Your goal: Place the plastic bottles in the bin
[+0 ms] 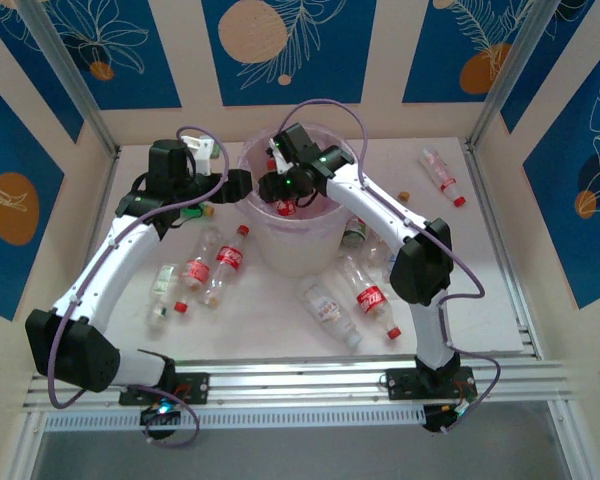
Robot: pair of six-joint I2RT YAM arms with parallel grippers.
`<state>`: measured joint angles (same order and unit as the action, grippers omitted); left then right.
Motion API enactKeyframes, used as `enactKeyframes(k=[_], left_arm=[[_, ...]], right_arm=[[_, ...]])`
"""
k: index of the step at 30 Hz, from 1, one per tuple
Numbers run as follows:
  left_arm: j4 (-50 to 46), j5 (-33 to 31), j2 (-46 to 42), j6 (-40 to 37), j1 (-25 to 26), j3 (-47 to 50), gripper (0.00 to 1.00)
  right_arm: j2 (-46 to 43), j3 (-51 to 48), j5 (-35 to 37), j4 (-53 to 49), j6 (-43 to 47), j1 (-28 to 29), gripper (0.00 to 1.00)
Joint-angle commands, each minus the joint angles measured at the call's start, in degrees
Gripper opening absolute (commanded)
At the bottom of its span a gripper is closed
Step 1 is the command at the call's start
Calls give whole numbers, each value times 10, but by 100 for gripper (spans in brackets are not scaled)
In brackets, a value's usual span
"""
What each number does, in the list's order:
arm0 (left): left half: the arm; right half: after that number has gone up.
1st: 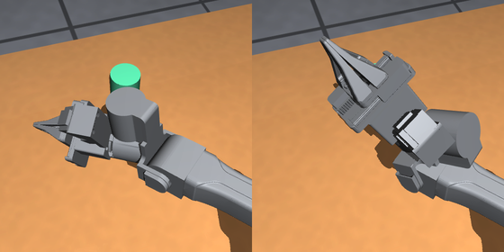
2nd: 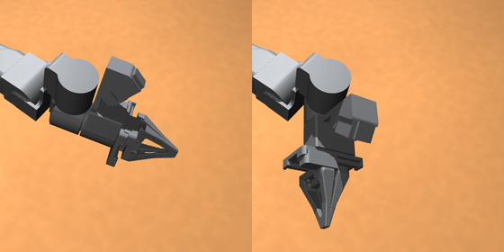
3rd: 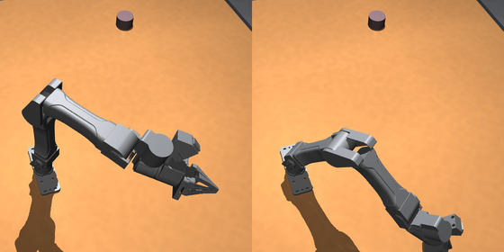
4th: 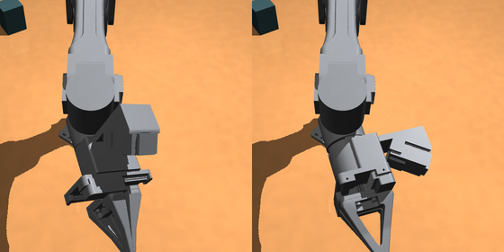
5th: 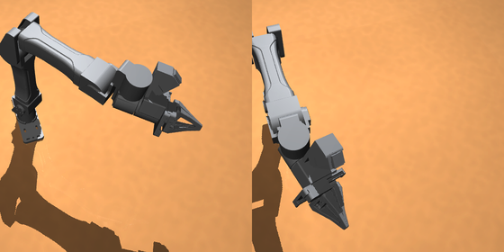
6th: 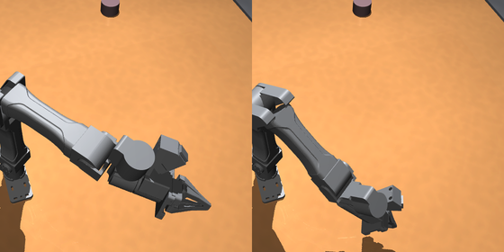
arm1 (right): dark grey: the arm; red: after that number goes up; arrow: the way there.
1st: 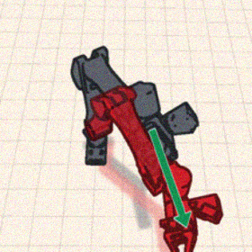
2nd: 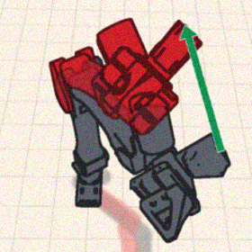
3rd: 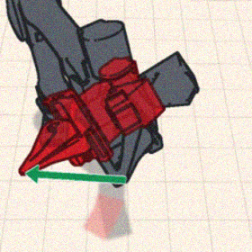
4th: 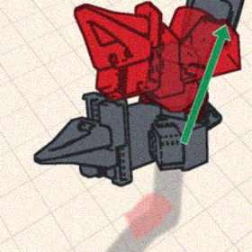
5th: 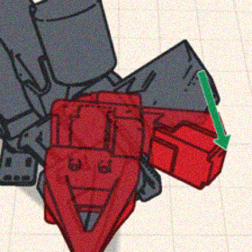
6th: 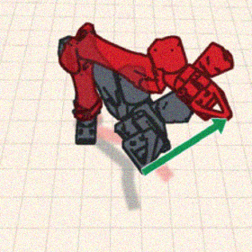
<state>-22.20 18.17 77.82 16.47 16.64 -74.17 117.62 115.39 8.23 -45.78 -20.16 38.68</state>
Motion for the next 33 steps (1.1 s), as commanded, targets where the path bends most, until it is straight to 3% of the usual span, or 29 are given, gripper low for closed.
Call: enactKeyframes(k=[1, 5, 11, 17, 23, 27, 33], left_arm=[[-44, -23, 15, -18, 2, 18, 88], [-44, -27, 13, -21, 2, 18, 88], [-45, -28, 12, -23, 2, 18, 88], [-44, -29, 14, -23, 2, 19, 88], [-46, -37, 15, -27, 2, 19, 89], [-47, -35, 16, -28, 2, 18, 88], [-46, -36, 21, -27, 2, 18, 89]], right_arm=[[-15, -31, 4, 36, 2, 1, 43], [-18, -37, -4, 42, 3, -1, 59], [-39, -26, -4, 25, 12, -5, 72], [-78, -10, 4, -3, 37, -7, 91], [-136, 15, 38, -24, 85, -10, 95], [-236, -60, 55, 61, 139, -33, 95], [-318, -129, -16, 93, 117, -188, 94]])
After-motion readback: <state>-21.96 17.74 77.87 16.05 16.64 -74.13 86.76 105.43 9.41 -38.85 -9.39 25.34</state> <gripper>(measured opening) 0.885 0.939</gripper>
